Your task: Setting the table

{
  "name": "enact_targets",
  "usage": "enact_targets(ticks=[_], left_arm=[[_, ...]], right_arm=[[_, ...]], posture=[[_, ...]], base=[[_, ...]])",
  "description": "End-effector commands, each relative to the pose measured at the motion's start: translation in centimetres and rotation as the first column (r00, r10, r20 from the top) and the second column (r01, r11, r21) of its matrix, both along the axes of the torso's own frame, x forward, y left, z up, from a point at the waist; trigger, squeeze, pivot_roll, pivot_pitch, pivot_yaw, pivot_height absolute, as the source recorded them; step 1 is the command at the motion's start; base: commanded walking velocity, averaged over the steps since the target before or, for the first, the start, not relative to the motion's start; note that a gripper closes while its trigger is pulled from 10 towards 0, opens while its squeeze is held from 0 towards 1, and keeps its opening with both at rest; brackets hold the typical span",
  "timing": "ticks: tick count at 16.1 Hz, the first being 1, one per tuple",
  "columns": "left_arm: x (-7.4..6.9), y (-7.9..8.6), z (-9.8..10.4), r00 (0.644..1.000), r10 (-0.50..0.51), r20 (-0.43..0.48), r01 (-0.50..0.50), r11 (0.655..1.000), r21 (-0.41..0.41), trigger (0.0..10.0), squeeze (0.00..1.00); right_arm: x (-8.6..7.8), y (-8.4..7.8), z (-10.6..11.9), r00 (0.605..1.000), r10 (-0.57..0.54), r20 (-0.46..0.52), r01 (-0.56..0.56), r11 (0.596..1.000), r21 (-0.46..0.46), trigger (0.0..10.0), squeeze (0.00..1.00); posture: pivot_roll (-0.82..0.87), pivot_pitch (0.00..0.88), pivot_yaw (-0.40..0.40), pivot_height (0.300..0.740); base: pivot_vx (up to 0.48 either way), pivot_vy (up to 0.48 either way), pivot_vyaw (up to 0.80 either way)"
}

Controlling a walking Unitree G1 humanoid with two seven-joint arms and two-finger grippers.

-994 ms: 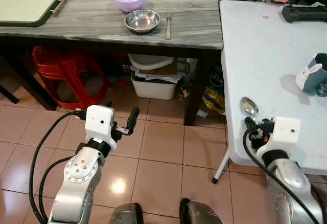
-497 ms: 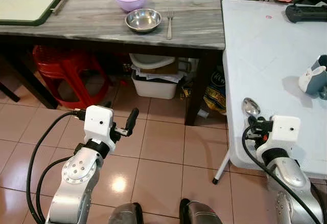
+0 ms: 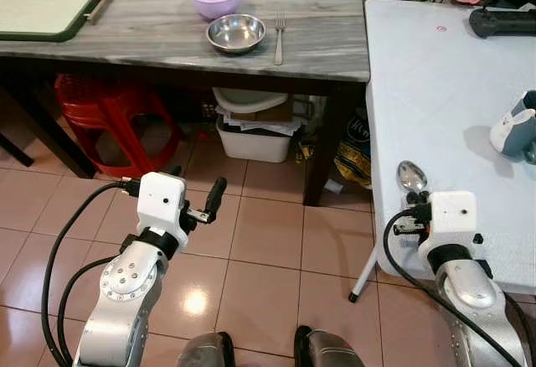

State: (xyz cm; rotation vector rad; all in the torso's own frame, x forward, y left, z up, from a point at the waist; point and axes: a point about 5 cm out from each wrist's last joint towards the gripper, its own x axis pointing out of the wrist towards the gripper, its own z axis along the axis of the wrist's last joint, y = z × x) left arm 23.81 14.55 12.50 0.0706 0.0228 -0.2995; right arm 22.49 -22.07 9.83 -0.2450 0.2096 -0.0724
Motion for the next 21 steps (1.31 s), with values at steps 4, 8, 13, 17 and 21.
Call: enact_targets(ticks=[4, 8, 13, 17, 21], left_arm=[[-0.2, 0.3, 0.3, 1.000, 0.005, 0.007, -0.005, 1.000, 0.013, 10.0, 0.00], [-0.2, 0.3, 0.3, 1.000, 0.005, 0.007, -0.005, 1.000, 0.013, 10.0, 0.00], [-0.2, 0.3, 0.3, 1.000, 0.005, 0.007, -0.005, 1.000, 0.013, 10.0, 0.00], [-0.2, 0.2, 0.3, 1.000, 0.004, 0.006, -0.004, 1.000, 0.013, 10.0, 0.00], [0.2, -0.6, -0.1, 1.000, -0.024, -0.004, 0.024, 0.999, -0.034, 10.0, 0.00]], right_arm=[[-1.6, 0.2, -4.1, 0.978, 0.003, -0.209, 0.003, 1.000, 0.028, 10.0, 0.00], [-1.6, 0.2, -4.1, 0.978, 0.003, -0.209, 0.003, 1.000, 0.028, 10.0, 0.00], [-1.6, 0.2, -4.1, 0.978, 0.003, -0.209, 0.003, 1.000, 0.028, 10.0, 0.00], [-1.6, 0.3, -4.2, 0.979, 0.006, -0.206, 0.000, 1.000, 0.032, 6.5, 0.00], [-3.9, 3.2, -1.9, 0.992, 0.094, -0.079, -0.049, 0.892, 0.449, 0.0, 0.00]], posture=[[0.07, 0.162, 0.076, 0.740], [0.07, 0.162, 0.076, 0.740], [0.07, 0.162, 0.076, 0.740], [0.07, 0.161, 0.075, 0.740], [0.03, 0.136, 0.059, 0.740]], base=[[0.000, 0.000, 0.00], [0.000, 0.000, 0.00], [0.000, 0.000, 0.00], [0.000, 0.000, 0.00], [0.000, 0.000, 0.00]])
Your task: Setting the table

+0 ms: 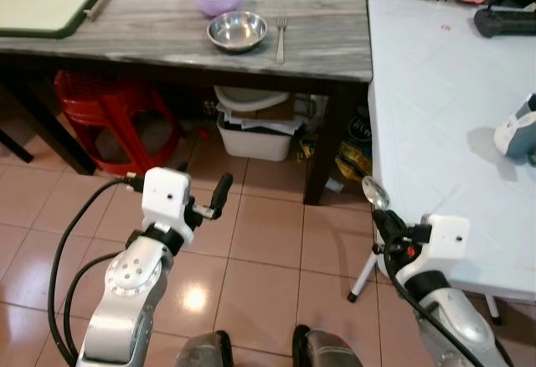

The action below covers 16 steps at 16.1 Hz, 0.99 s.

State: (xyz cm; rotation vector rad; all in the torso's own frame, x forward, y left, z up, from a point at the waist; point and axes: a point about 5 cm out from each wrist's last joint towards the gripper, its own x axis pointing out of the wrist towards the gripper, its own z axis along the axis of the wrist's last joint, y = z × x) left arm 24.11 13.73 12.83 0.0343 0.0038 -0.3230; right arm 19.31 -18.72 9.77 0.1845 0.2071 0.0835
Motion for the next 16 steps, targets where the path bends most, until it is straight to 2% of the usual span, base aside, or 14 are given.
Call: enact_targets(ticks=[1, 6, 8, 11, 16], left_arm=[[-0.1, 0.1, -0.4, 1.000, -0.002, -0.017, 0.002, 1.000, 0.004, 10.0, 0.00], [-0.2, 0.1, -0.5, 1.000, 0.000, -0.019, 0.000, 1.000, -0.002, 10.0, 0.00], [-0.1, 0.1, -0.5, 1.000, 0.002, -0.019, -0.002, 1.000, -0.002, 10.0, 0.00], [0.2, 0.0, -0.4, 1.000, 0.010, -0.003, -0.010, 1.000, 0.002, 10.0, 0.00], [0.5, 0.1, -0.2, 1.000, 0.016, 0.019, -0.016, 1.000, 0.006, 10.0, 0.00]], right_arm=[[-0.9, -0.2, -2.1, 0.993, -0.011, -0.118, 0.012, 1.000, 0.010, 0.0, 0.00], [-1.2, -0.4, -1.9, 0.991, -0.005, -0.131, 0.010, 0.999, 0.037, 0.0, 0.00], [-0.2, -0.2, -1.0, 0.996, -0.004, -0.084, 0.007, 0.999, 0.041, 0.0, 0.00], [1.9, 0.7, 1.4, 0.999, 0.017, 0.038, -0.018, 1.000, 0.026, 0.0, 0.00], [3.7, 1.5, 3.1, 0.990, 0.058, 0.125, -0.058, 0.998, -0.006, 0.0, 0.00]], posture=[[0.02, 0.137, 0.058, 0.740], [0.02, 0.140, 0.055, 0.740], [0.02, 0.138, 0.055, 0.740], [0.02, 0.126, 0.055, 0.740], [0.03, 0.104, 0.046, 0.740]], base=[[0.000, 0.000, 0.00], [0.000, 0.000, 0.00], [0.000, 0.000, 0.00], [0.000, 0.000, 0.00], [0.377, 0.000, 0.00]])
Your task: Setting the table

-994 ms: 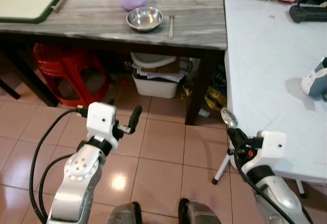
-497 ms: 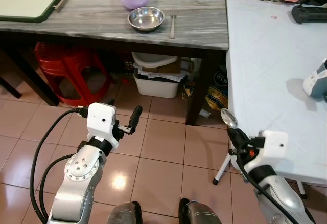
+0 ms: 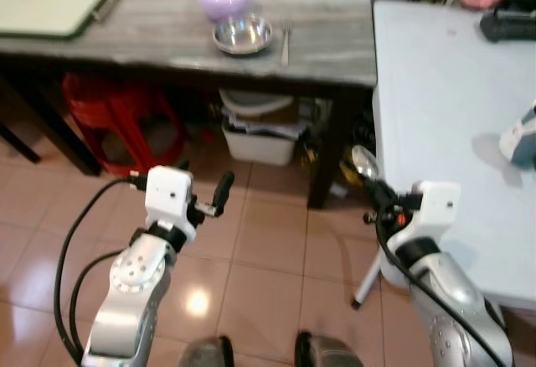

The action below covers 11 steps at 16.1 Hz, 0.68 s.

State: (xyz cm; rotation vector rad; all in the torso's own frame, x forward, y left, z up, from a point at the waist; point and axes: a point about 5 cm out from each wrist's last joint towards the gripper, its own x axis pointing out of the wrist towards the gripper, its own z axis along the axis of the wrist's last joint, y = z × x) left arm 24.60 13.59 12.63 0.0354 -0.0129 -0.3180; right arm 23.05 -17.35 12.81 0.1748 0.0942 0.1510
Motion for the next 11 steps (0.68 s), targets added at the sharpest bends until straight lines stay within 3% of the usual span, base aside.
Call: enact_targets(ticks=[1, 11], left_arm=[[0.14, 0.25, -0.03, 1.000, 0.017, 0.006, -0.017, 1.000, 0.004, 10.0, 0.00], [0.70, -0.01, -0.05, 0.999, 0.005, 0.045, -0.005, 1.000, 0.019, 10.0, 0.00]], right_arm=[[0.47, 0.12, 0.46, 1.000, 0.002, 0.025, -0.002, 1.000, -0.006, 0.0, 0.00], [1.46, -0.11, 0.96, 0.998, 0.000, 0.066, 0.004, 0.999, -0.052, 0.0, 0.00]], posture=[[0.03, 0.099, 0.044, 0.740], [0.01, 0.060, 0.034, 0.740]], base=[[0.428, 0.000, 0.00], [0.365, 0.309, 0.00]])
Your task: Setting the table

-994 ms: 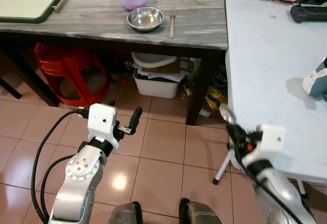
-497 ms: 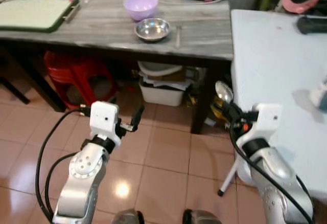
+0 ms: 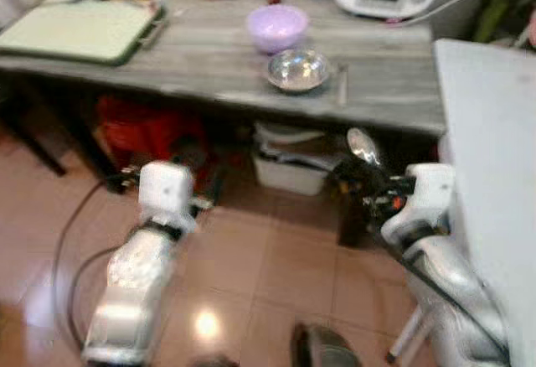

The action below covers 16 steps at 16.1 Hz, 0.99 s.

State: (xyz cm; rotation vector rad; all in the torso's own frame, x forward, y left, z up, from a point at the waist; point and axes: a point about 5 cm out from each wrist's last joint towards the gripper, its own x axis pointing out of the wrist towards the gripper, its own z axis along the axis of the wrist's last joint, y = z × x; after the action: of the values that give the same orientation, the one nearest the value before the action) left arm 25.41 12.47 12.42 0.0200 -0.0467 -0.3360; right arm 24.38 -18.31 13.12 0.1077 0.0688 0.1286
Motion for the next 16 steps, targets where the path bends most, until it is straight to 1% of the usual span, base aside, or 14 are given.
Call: enact_targets(ticks=[1, 2, 5, 7, 8, 9, 10, 13, 14, 16], left_arm=[[-0.1, 1.0, 0.3, 1.000, 0.018, 0.026, -0.018, 0.999, 0.038, 10.0, 0.00], [-0.1, 0.9, 0.4, 0.999, 0.007, 0.034, -0.009, 0.999, 0.047, 10.0, 0.00], [-0.2, 0.6, 0.3, 1.000, 0.002, 0.031, -0.003, 1.000, 0.029, 10.0, 0.00], [-0.2, 0.6, 0.4, 0.999, 0.004, 0.034, -0.004, 1.000, 0.022, 10.0, 0.00], [-0.2, 0.6, 0.4, 0.999, 0.003, 0.036, -0.004, 1.000, 0.021, 10.0, 0.00], [-0.2, 0.6, 0.4, 0.999, 0.001, 0.039, -0.002, 1.000, 0.020, 10.0, 0.00], [-0.2, 0.6, 0.5, 0.999, 0.001, 0.041, -0.002, 1.000, 0.015, 10.0, 0.00], [-0.2, 0.5, 0.5, 0.999, 0.000, 0.043, -0.001, 1.000, 0.011, 10.0, 0.00], [-0.2, 0.5, 0.5, 0.999, 0.001, 0.043, -0.001, 1.000, 0.008, 10.0, 0.00], [-0.2, 0.5, 0.5, 0.999, 0.002, 0.039, -0.002, 1.000, -0.001, 10.0, 0.00]], right_arm=[[0.3, 0.8, 0.7, 0.999, 0.016, 0.039, -0.016, 1.000, 0.009, 0.0, 0.00], [0.4, 0.8, 0.7, 0.999, 0.009, 0.044, -0.009, 1.000, 0.002, 0.0, 0.00], [0.9, -0.1, 0.9, 0.994, -0.086, 0.067, 0.089, 0.995, -0.047, 0.0, 0.00], [1.2, -0.5, 1.3, 0.989, -0.113, 0.093, 0.119, 0.991, -0.061, 0.0, 0.00], [1.3, -0.5, 1.3, 0.989, -0.116, 0.091, 0.122, 0.991, -0.062, 1.7, 0.00], [1.4, -0.5, 1.4, 0.988, -0.124, 0.092, 0.130, 0.989, -0.064, 8.9, 0.00], [1.5, -0.5, 1.4, 0.987, -0.130, 0.098, 0.137, 0.988, -0.071, 10.0, 0.00], [1.8, -0.7, 1.9, 0.978, -0.166, 0.125, 0.177, 0.981, -0.083, 10.0, 0.00], [1.9, -1.2, 2.0, 0.973, -0.198, 0.121, 0.208, 0.975, -0.080, 10.0, 0.00], [2.1, -1.6, 2.1, 0.967, -0.223, 0.126, 0.235, 0.968, -0.089, 10.0, 0.00]], posture=[[0.02, 0.060, 0.033, 0.740], [0.02, 0.060, 0.033, 0.740], [0.02, 0.058, 0.029, 0.740], [0.02, 0.055, 0.029, 0.740], [0.02, 0.055, 0.029, 0.740], [0.02, 0.054, 0.028, 0.740], [0.02, 0.054, 0.028, 0.740], [0.02, 0.054, 0.027, 0.740], [0.02, 0.055, 0.027, 0.740], [0.02, 0.057, 0.027, 0.740]], base=[[0.480, 0.000, 0.00], [0.480, 0.000, 0.00], [0.465, 0.000, 0.00], [0.382, 0.000, 0.00], [0.330, 0.000, 0.00], [0.311, 0.000, 0.00], [0.277, 0.000, 0.00], [0.247, 0.000, 0.00], [0.000, 0.000, -0.77], [0.000, 0.000, -0.78]])
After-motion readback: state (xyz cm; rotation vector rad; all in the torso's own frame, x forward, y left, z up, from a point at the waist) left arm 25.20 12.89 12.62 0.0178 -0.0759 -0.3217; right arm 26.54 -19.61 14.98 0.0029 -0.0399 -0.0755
